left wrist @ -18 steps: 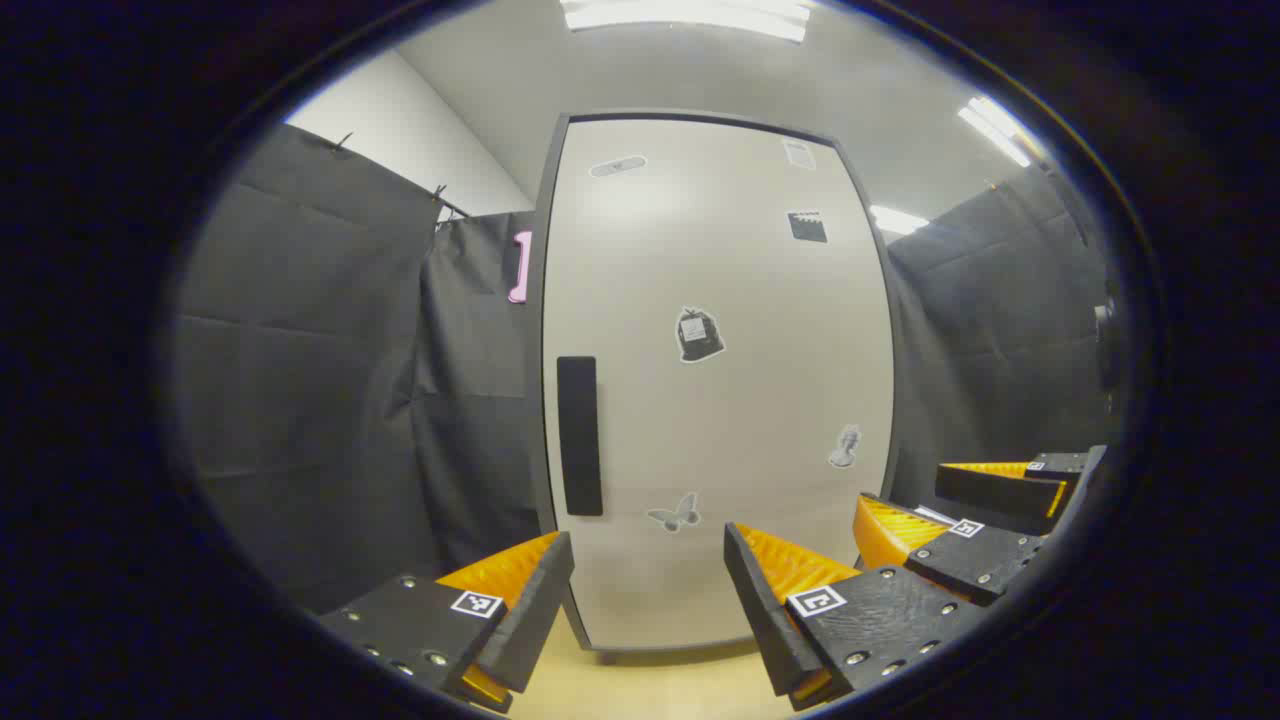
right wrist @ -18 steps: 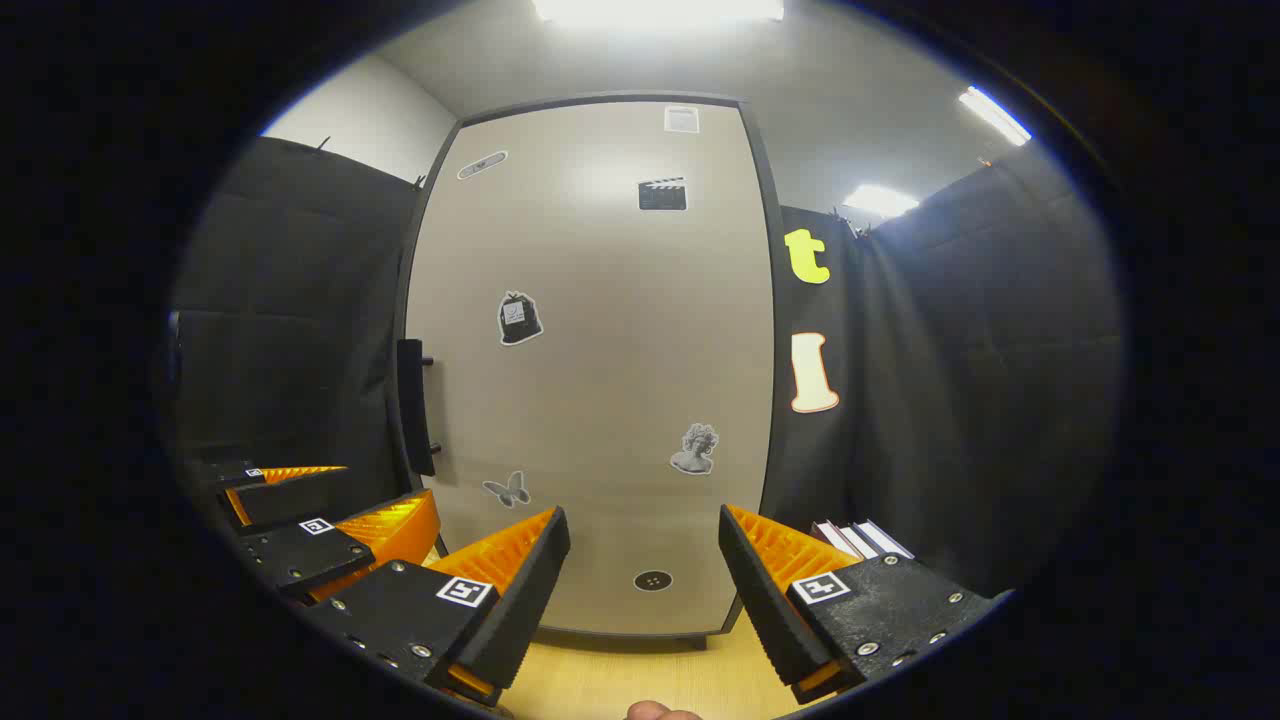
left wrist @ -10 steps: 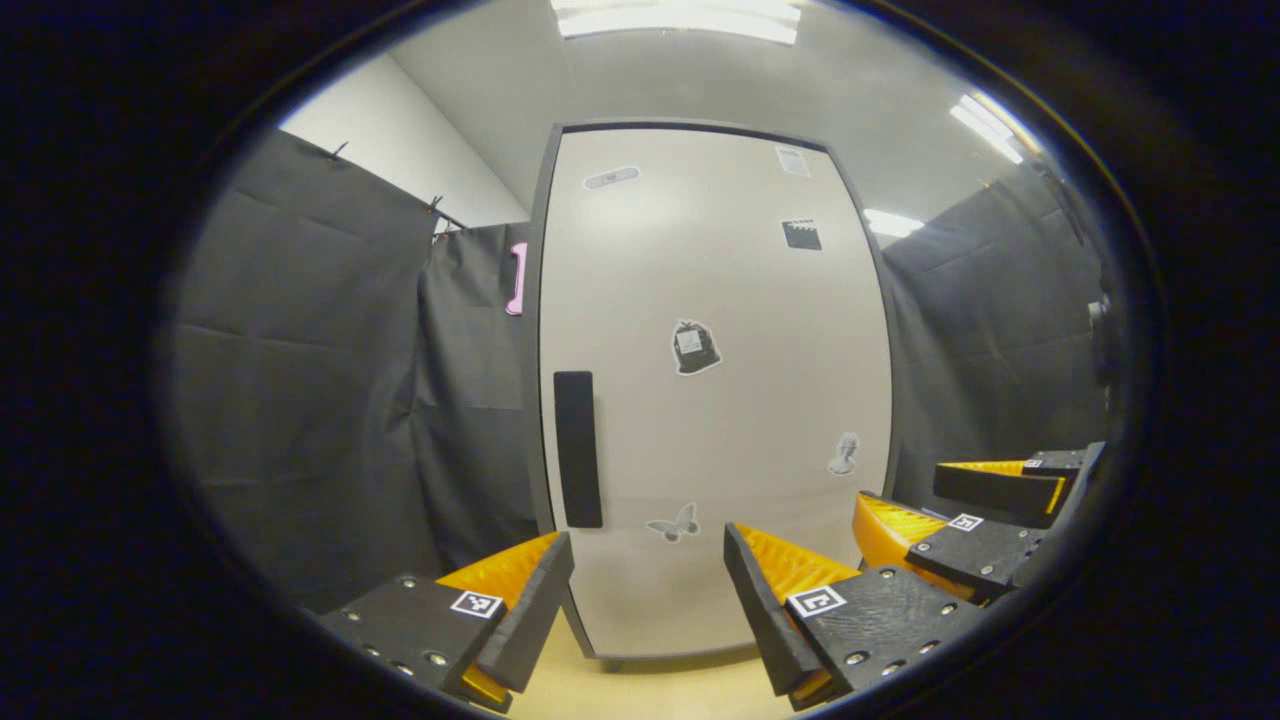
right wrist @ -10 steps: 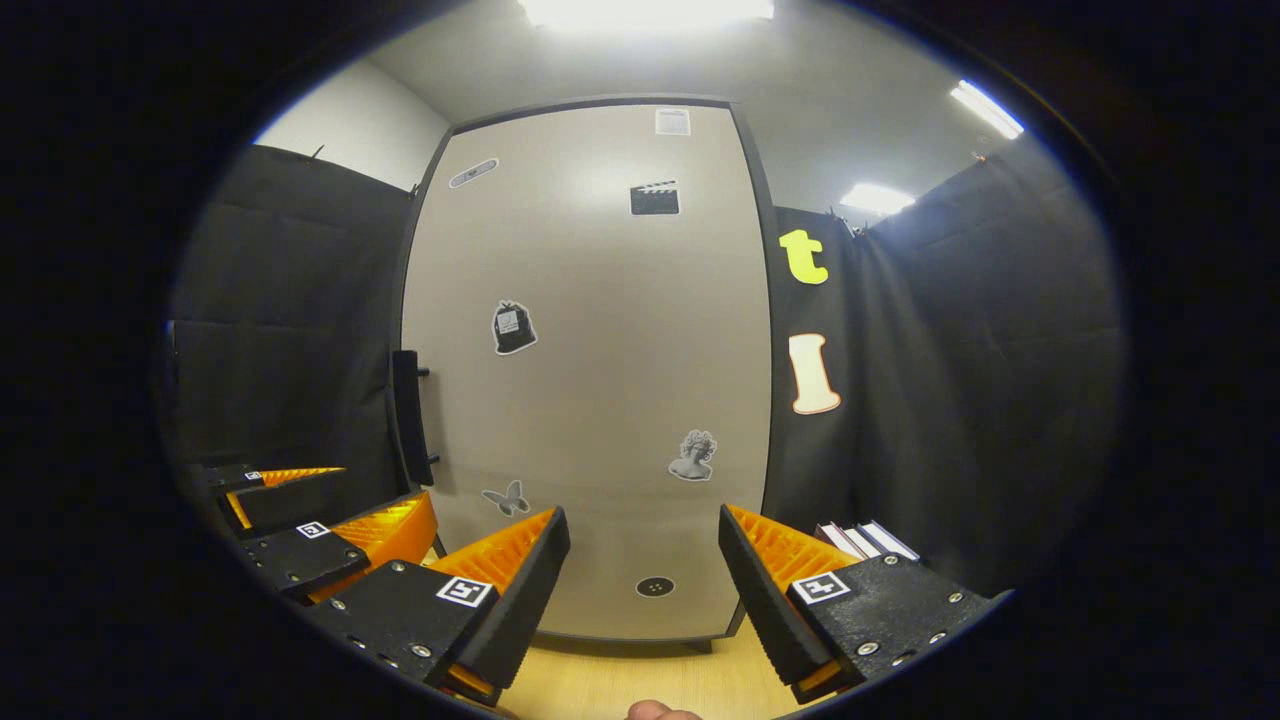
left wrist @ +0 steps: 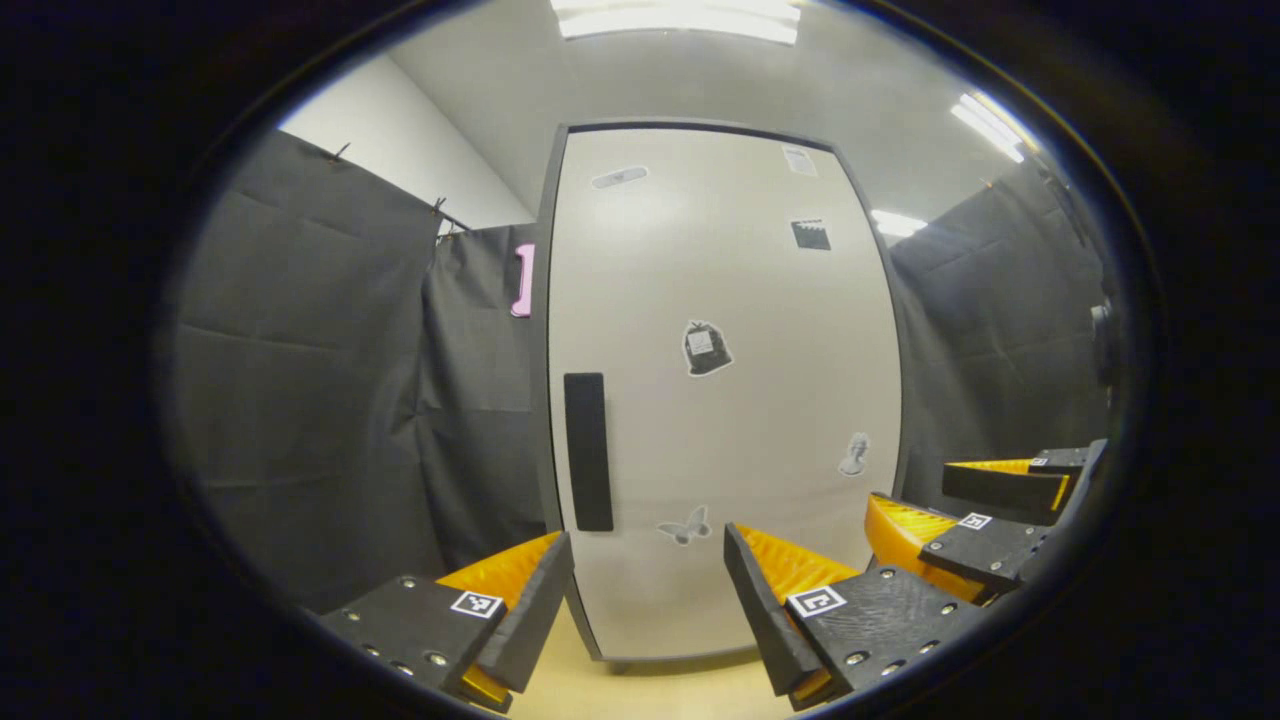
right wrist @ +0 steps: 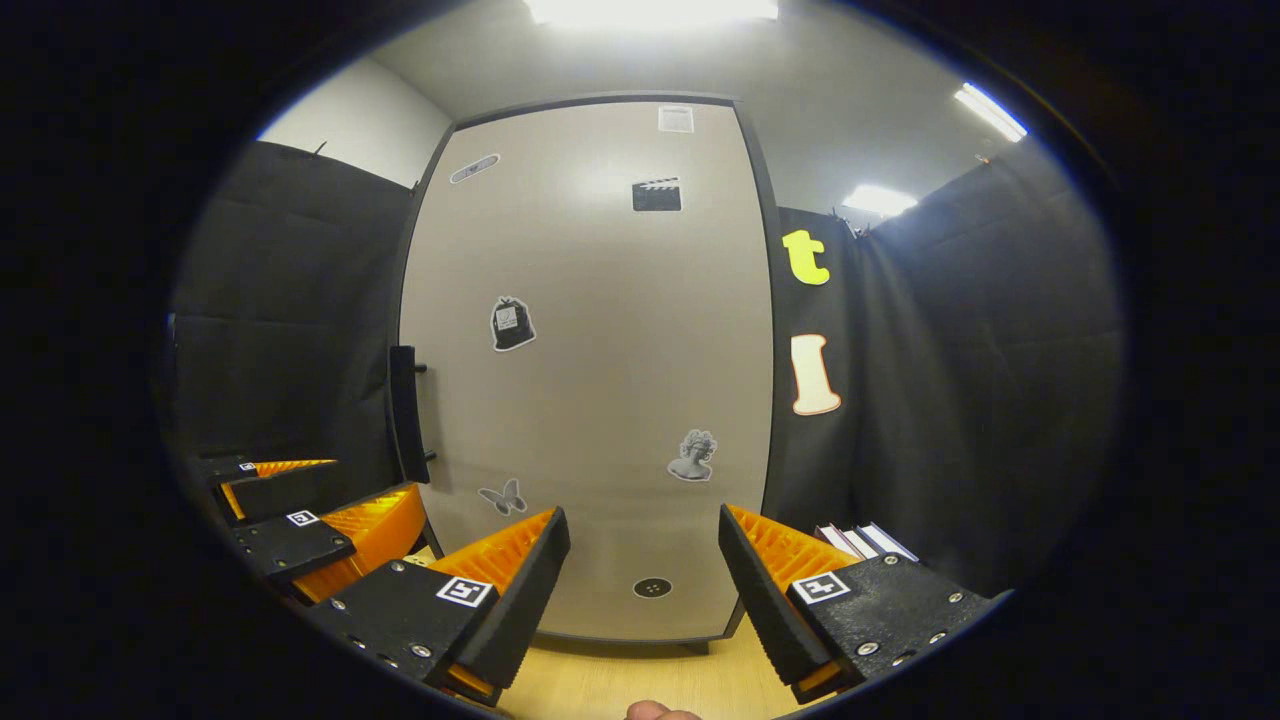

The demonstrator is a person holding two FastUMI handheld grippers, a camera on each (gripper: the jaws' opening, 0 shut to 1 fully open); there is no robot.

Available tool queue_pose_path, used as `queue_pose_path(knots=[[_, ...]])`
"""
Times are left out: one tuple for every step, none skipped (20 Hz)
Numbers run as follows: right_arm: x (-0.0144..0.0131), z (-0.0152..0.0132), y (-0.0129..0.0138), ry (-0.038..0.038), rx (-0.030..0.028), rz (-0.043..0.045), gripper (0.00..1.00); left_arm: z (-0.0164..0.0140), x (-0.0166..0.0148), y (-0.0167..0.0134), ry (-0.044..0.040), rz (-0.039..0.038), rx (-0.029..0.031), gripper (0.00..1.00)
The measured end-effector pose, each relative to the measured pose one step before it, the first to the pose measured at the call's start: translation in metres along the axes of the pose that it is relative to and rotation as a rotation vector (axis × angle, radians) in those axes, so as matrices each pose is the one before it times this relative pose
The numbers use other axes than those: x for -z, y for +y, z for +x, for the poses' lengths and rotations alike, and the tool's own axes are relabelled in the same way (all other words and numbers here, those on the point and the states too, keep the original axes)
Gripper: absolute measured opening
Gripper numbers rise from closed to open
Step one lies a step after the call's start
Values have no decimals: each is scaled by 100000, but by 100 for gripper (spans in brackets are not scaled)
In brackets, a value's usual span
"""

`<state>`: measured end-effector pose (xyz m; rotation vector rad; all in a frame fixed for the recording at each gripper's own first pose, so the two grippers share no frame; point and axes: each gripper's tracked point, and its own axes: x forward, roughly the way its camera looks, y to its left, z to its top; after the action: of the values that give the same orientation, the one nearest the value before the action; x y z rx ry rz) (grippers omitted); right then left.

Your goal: Open the cabinet door with the right hand, grasp the bottle in the cabinet with the left hand and place it on the coaster, then close the cabinet door with the right hand.

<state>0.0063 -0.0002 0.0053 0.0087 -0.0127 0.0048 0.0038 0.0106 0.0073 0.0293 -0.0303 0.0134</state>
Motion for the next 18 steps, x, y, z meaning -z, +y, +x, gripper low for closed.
queue_pose_path(knots=[[-10, 18, -2, -76, -46, -269, 93, -116, 4, 60, 132, -329, 58, 87], [-46, -13, 8, -61, -177, -306, 93, 35, 74, 88, 452, -148, -546, 87], [-9, -9, 94, -158, -177, -210, 93, 0, -3, 140, 280, -409, -575, 92], [-147, 16, -49, -244, -202, -51, 93, 22, -82, 26, -349, -491, -123, 87], [-26, 39, 32, 2, -216, -271, 93, -5, -69, 25, -130, 181, -82, 91], [-99, 84, 108, -221, -333, -363, 93, -67, 7, 123, 1, 604, -152, 87], [-130, 103, 49, -417, -312, -386, 93, -157, -169, 77, -338, 347, -55, 87], [-271, 111, -21, -528, -197, -489, 93, -184, -136, 218, -560, 348, -463, 87], [-327, 146, 33, -608, -251, -281, 93, -316, -174, 271, -411, 495, -407, 91], [-272, 243, 146, -550, -529, 70, 93, -282, -129, 306, -480, 278, -306, 87], [-224, 310, 433, -480, -790, 1, 93, -314, -168, 451, -121, 482, -570, 87], [-384, 363, 404, -620, -901, -253, 93, -504, -41, 729, 17, 695, -1323, 87], [-382, 368, 523, -705, -1133, -279, 93, -474, -103, 774, -282, 536, -1172, 87], [-367, 516, 743, -539, -1420, -280, 93, -637, -142, 799, -346, 447, -1081, 87], [-298, 460, 923, -349, -1501, -595, 93, -632, -193, 686, -479, 96, -304, 87], [-365, 437, 919, -376, -1584, -516, 93, -687, -43, 469, -575, -323, 423, 87], [-303, 349, 866, -463, -1786, -133, 93, -661, -120, 689, -621, 25, -691, 87], [-434, 359, 1114, -558, -2067, 70, 93, -879, -97, 835, -846, 471, -801, 87]])
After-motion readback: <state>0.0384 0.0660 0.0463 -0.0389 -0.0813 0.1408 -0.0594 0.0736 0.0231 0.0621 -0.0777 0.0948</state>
